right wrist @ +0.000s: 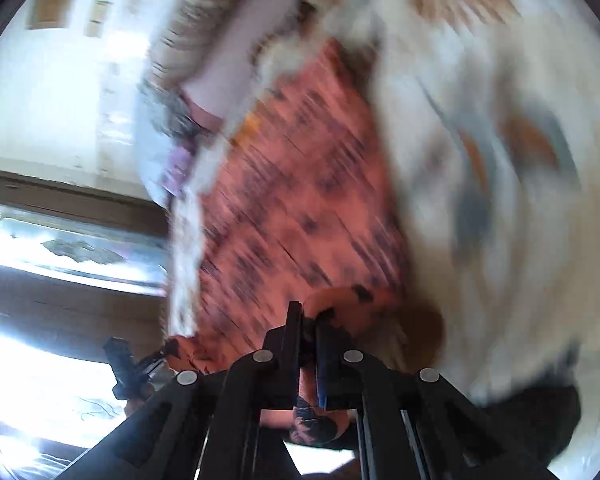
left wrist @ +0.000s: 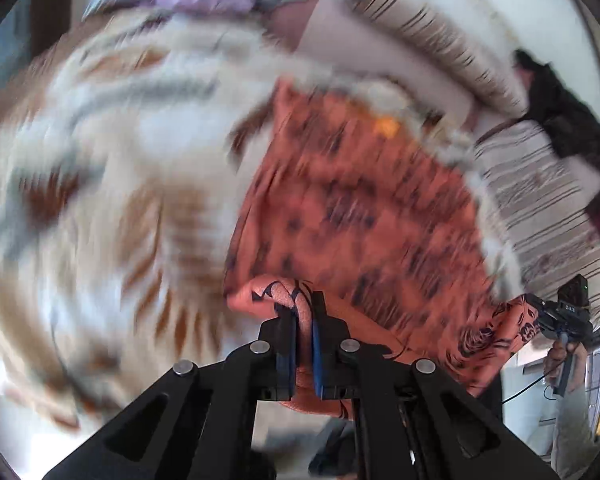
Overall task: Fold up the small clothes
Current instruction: 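Lower the folded hem onto the garment and open both grippers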
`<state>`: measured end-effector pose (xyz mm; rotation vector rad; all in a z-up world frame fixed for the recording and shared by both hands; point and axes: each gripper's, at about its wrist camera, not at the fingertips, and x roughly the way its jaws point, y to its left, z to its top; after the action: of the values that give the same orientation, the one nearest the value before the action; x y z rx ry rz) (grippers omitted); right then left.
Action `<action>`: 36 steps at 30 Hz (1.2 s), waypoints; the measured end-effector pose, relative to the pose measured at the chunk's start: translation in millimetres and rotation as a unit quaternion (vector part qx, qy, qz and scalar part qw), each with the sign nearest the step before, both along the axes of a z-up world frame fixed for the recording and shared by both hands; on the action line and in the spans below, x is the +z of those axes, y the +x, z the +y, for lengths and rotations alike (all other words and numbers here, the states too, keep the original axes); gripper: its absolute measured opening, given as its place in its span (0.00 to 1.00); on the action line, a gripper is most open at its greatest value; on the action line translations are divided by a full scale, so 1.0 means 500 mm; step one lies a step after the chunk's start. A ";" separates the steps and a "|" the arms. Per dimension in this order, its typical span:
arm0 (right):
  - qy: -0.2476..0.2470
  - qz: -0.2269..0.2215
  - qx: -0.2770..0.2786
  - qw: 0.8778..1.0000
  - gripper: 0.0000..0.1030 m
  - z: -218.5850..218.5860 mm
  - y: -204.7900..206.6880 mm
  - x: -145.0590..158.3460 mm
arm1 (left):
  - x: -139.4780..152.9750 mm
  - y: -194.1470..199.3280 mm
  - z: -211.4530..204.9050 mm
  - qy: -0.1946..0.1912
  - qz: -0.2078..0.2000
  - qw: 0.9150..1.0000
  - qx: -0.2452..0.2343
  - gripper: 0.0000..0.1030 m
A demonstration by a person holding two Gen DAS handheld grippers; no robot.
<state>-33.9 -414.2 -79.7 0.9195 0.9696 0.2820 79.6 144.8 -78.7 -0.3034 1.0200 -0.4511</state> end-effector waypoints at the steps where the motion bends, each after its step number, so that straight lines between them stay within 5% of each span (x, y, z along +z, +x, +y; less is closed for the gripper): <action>1: 0.004 -0.030 -0.009 0.999 0.06 -0.015 0.045 0.035 | 0.035 0.038 -0.005 -0.010 -0.023 1.000 0.002 0.06; 4: -0.011 -0.092 -0.040 0.995 0.06 -0.047 0.193 0.105 | 0.096 0.178 -0.019 -0.036 -0.074 0.996 0.023 0.07; 6: -0.017 -0.095 -0.068 0.993 0.06 -0.069 0.282 0.092 | 0.072 0.275 -0.043 -0.027 -0.079 0.996 0.036 0.10; 7: -0.026 -0.088 -0.077 0.993 0.07 -0.078 0.324 0.069 | 0.037 0.319 -0.057 -0.012 -0.078 0.996 0.040 0.29; 8: -0.044 -0.066 -0.079 0.994 0.15 -0.082 0.372 0.029 | -0.009 0.358 -0.074 0.006 -0.062 0.997 0.043 0.58; 9: -0.050 -0.025 -0.077 0.995 0.23 -0.084 0.416 -0.032 | -0.069 0.399 -0.096 0.035 -0.031 0.998 0.045 0.66; 10: -0.061 0.024 -0.082 0.994 0.50 -0.080 0.443 -0.088 | -0.126 0.429 -0.112 0.074 0.004 0.996 0.041 0.66; 11: -0.078 0.065 -0.093 0.990 0.56 -0.079 0.454 -0.129 | -0.167 0.448 -0.122 0.107 0.037 0.993 0.041 0.65; 13: -0.063 0.030 -0.103 0.992 0.56 -0.077 0.429 -0.138 | -0.168 0.431 -0.099 0.067 0.028 0.995 0.064 0.65; 15: -0.082 -0.010 -0.116 0.990 0.71 -0.076 0.373 -0.101 | -0.121 0.383 -0.068 0.054 -0.022 0.995 0.080 0.65; 19: -0.147 -0.021 -0.047 0.988 0.76 -0.027 0.319 -0.065 | -0.079 0.288 -0.024 0.060 -0.081 0.990 0.096 0.88; 22: -0.183 0.001 0.012 0.983 0.76 0.034 0.350 -0.101 | -0.159 0.293 -0.077 0.080 -0.021 0.995 0.048 0.88; 24: -0.252 0.022 0.037 0.967 0.72 0.074 0.364 -0.120 | -0.212 0.315 -0.131 0.120 -0.001 0.992 0.022 0.88; 25: -0.274 0.032 0.046 0.960 0.52 0.092 0.373 -0.117 | -0.208 0.319 -0.145 0.133 -0.018 0.991 0.023 0.73; 26: -0.277 0.044 0.048 0.959 0.22 0.098 0.380 -0.108 | -0.197 0.334 -0.157 0.117 -0.009 0.993 0.008 0.26; 27: -0.279 0.046 0.047 0.958 0.22 0.097 0.381 -0.089 | -0.182 0.350 -0.162 0.103 0.016 0.994 0.010 0.16; 31: -0.278 0.005 0.034 0.960 0.14 0.092 0.353 0.036 | -0.063 0.351 -0.169 0.105 -0.014 0.994 0.026 0.11; 36: -0.268 -0.031 0.021 0.963 0.09 0.097 0.248 0.140 | 0.036 0.199 -0.121 0.070 -0.061 0.995 0.038 0.11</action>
<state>90.2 -365.7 -9.9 0.3924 0.9433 0.0734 179.0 84.1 -60.8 -0.1862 0.9131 -0.3244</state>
